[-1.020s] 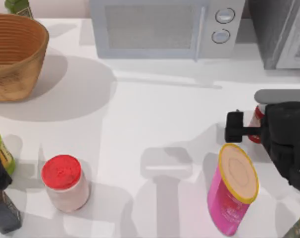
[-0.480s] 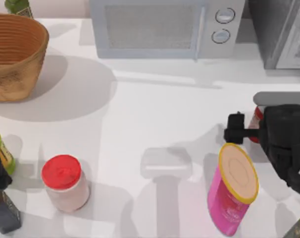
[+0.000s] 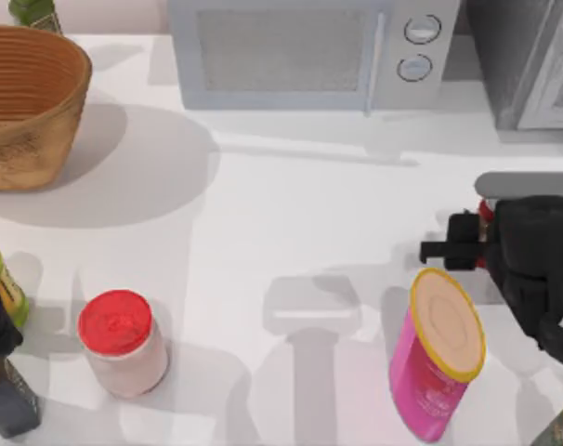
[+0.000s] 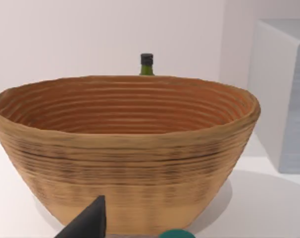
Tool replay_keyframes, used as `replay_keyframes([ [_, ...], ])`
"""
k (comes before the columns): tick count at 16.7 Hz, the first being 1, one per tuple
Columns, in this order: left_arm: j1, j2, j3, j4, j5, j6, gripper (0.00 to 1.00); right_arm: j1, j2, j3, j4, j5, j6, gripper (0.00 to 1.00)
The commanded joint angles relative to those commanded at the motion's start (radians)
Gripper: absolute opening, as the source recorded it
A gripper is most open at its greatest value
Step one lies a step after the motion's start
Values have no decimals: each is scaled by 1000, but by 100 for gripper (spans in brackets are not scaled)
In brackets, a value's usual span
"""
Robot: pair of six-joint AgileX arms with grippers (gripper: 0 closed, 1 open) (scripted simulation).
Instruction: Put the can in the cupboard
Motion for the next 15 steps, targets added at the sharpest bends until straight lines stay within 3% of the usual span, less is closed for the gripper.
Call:
replay_keyframes([
  [2,0,0,0,0,0,0,100,0,0,0,0,0,0,2],
  [3,0,0,0,0,0,0,100,0,0,0,0,0,0,0],
  [12,0,0,0,0,0,0,100,-1,-3,1,-3,-1,1,0],
  [15,0,0,0,0,0,0,100,8,-59,40,-70,-43,5,0],
])
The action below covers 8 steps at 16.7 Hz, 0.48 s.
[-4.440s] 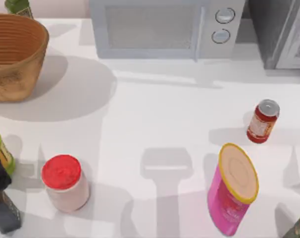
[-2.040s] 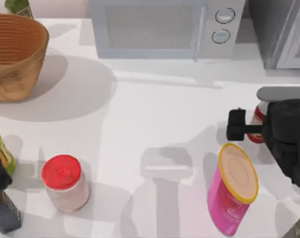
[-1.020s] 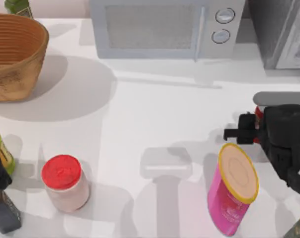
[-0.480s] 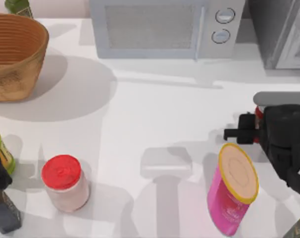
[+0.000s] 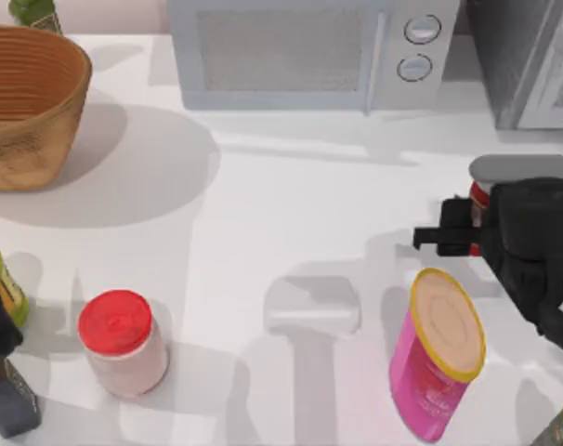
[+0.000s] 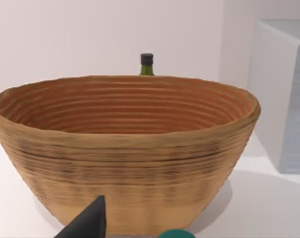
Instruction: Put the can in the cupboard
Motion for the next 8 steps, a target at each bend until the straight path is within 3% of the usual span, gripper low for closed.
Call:
replay_keyframes([
  [4,0,0,0,0,0,0,100,28,-172,146,-229,-60,6,0],
  [8,0,0,0,0,0,0,100,24,-349,261,-528,-43,1,0],
])
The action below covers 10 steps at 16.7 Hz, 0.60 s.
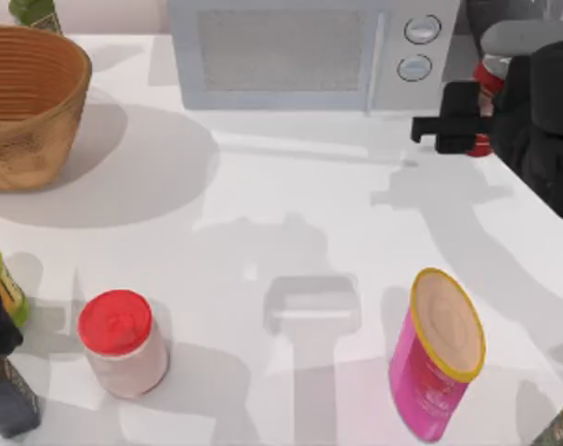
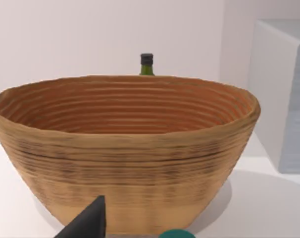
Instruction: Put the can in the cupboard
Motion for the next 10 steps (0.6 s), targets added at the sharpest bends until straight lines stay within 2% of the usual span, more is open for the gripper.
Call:
replay_keyframes([
  [4,0,0,0,0,0,0,100,-28,-93,-18,-158,67,-8,0],
  [10,0,0,0,0,0,0,100,-31,-96,-31,-173,76,-9,0],
])
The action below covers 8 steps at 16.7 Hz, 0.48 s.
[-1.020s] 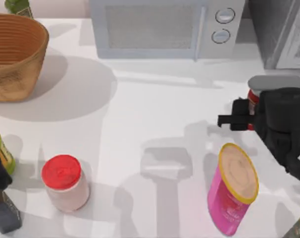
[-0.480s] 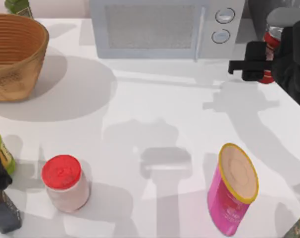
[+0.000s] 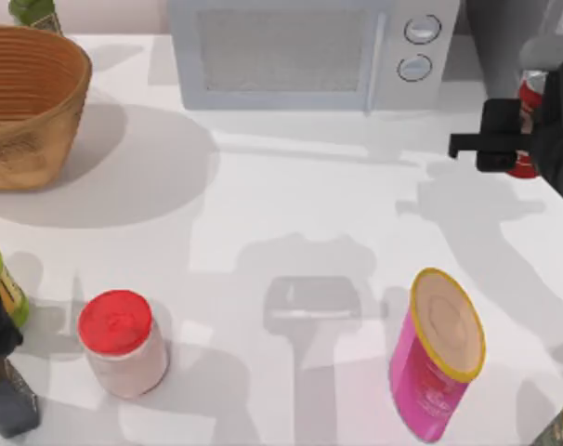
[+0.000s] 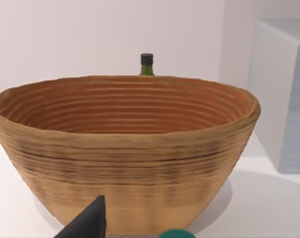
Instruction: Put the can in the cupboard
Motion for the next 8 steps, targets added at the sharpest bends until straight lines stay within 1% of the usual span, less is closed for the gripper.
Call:
replay_keyframes([
  [4,0,0,0,0,0,0,100,-45,-109,-60,-1,-21,-16,0],
  [8,0,0,0,0,0,0,100,-135,-387,-196,-6,-80,-63,0],
])
